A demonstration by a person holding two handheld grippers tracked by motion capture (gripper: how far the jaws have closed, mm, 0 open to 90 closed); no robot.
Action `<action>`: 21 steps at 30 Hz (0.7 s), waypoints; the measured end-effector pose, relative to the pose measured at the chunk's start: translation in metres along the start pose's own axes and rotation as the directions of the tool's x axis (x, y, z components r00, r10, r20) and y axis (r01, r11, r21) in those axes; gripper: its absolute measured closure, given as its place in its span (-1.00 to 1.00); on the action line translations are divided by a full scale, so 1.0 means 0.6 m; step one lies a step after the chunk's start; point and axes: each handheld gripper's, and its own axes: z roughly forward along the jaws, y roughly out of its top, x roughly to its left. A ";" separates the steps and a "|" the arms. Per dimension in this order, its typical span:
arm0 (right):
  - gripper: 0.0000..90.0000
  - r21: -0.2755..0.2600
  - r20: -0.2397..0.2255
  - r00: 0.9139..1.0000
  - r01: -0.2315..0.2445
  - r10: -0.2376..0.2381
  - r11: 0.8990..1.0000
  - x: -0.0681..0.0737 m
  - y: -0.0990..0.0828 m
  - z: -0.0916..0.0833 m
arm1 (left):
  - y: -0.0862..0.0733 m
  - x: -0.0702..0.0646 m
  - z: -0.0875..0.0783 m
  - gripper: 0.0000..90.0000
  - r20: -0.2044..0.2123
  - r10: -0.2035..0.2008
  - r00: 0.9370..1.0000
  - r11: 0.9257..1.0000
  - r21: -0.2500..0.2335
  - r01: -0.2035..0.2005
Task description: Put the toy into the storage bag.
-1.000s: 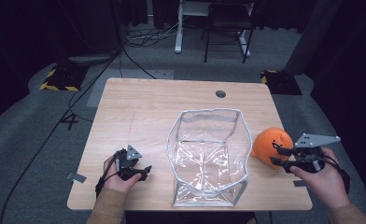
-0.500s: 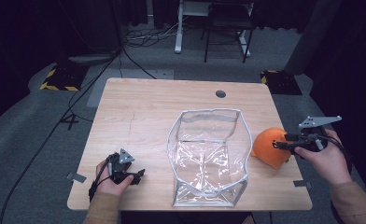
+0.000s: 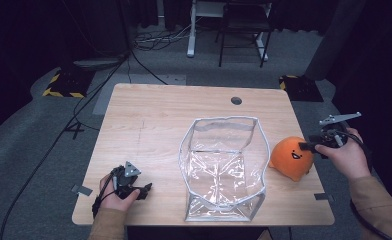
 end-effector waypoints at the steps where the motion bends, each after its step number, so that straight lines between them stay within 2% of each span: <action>1: -0.04 0.003 -0.003 1.000 0.000 0.000 1.000 -0.001 0.002 0.004 | -0.001 0.001 0.000 -0.46 -0.002 0.003 1.000 1.000 -0.002 -0.003; 4: -0.05 0.017 -0.007 1.000 -0.006 0.006 1.000 -0.003 0.006 0.011 | -0.002 0.002 -0.001 -0.46 0.006 -0.004 1.000 1.000 0.000 0.004; 7: -0.17 0.054 -0.028 0.999 -0.035 0.037 0.998 -0.008 0.008 0.024 | -0.004 0.003 -0.001 -0.46 0.005 -0.010 1.000 1.000 -0.008 0.010; 9: -0.21 0.079 -0.053 0.996 -0.070 0.074 0.994 -0.013 0.008 0.037 | -0.003 0.002 -0.001 -0.47 0.008 -0.009 1.000 1.000 -0.004 0.009; 11: -0.19 0.084 -0.054 0.996 -0.073 0.077 0.994 -0.013 0.008 0.039 | -0.003 0.001 0.000 -0.47 0.006 -0.007 1.000 1.000 -0.007 0.007; 12: -0.04 0.096 -0.069 0.994 -0.076 0.083 0.992 -0.012 0.008 0.041 | -0.003 0.002 0.001 -0.48 0.009 -0.007 1.000 1.000 -0.010 0.008; 14: 0.03 0.102 -0.075 0.994 -0.077 0.085 0.992 -0.009 0.008 0.042 | -0.003 0.003 0.001 -0.49 0.010 -0.007 1.000 1.000 -0.013 0.007; 19: 0.47 0.124 -0.061 0.998 -0.015 0.023 0.992 0.008 0.011 0.030 | -0.008 0.006 0.006 -0.54 0.012 -0.017 1.000 0.999 -0.049 0.018; 21: 0.50 0.124 -0.060 0.998 -0.009 0.016 0.992 0.011 0.012 0.027 | -0.011 0.007 0.009 -0.56 0.009 -0.022 1.000 0.997 -0.075 0.023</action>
